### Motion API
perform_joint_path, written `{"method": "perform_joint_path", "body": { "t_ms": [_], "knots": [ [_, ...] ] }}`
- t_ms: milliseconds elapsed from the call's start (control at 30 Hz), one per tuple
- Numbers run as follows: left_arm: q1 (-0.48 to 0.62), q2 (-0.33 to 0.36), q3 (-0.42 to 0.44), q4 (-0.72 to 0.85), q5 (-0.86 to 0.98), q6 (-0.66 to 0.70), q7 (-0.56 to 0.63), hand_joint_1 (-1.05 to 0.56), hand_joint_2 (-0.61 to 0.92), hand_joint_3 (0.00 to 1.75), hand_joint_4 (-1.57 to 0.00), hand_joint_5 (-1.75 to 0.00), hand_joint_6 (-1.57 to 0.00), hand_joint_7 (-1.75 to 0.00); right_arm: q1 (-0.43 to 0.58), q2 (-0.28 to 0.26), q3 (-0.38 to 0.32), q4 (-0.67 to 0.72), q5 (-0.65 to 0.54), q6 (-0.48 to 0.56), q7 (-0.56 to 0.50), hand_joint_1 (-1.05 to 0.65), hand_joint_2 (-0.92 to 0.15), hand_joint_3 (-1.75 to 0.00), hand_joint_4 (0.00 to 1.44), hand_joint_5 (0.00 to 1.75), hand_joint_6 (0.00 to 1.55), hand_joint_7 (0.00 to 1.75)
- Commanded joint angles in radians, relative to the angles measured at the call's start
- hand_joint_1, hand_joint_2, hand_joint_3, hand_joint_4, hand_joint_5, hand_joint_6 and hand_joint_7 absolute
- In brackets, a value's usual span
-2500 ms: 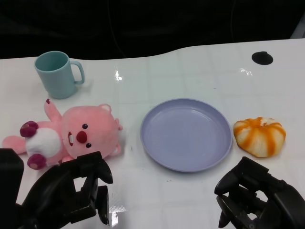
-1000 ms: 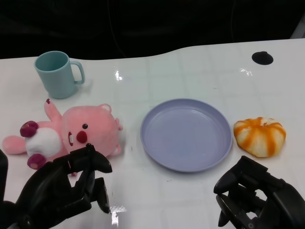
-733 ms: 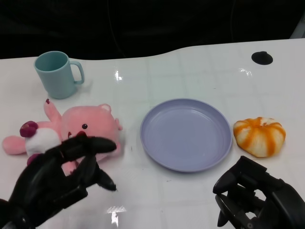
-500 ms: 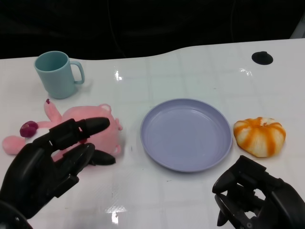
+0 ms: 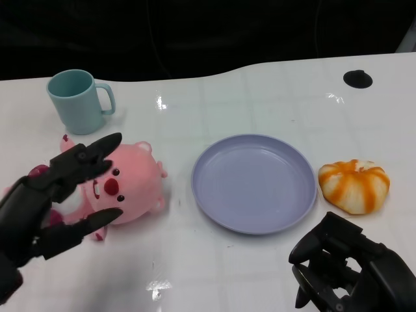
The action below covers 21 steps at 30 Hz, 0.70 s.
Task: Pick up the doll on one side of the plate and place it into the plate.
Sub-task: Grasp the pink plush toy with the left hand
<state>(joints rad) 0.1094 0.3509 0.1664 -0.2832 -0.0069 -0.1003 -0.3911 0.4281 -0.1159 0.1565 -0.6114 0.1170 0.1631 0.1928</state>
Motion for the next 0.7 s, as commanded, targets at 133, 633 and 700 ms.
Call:
{"method": "perform_joint_path", "body": {
  "t_ms": [133, 633, 700],
  "knots": [
    [-0.03, 0.093, -0.012, -0.023, 0.212, 0.029, 0.064, -0.65, 0.88, 0.0, 0.0, -0.18, -0.11, 0.0, 0.004, -0.007, -0.006, -0.01, 0.007, -0.001, 0.001, -0.34, -0.85, -0.65, 0.6, 1.73, 0.49, 1.6],
    [-0.167, 0.236, -0.186, 0.026, 0.654, 0.222, 0.051, -0.71, 0.89, 0.0, -0.04, -0.05, -0.11, -0.02, 0.004, -0.006, -0.011, -0.01, 0.018, 0.009, 0.003, -0.33, -0.87, -0.62, 0.59, 1.73, 0.48, 1.6],
    [-0.197, 0.24, -0.214, 0.075, 0.695, 0.233, 0.059, -0.71, 0.88, 0.0, -0.05, -0.06, -0.12, -0.02, 0.003, -0.006, -0.01, -0.011, 0.017, 0.01, 0.001, -0.34, -0.87, -0.61, 0.6, 1.73, 0.48, 1.6]
  ]
}}
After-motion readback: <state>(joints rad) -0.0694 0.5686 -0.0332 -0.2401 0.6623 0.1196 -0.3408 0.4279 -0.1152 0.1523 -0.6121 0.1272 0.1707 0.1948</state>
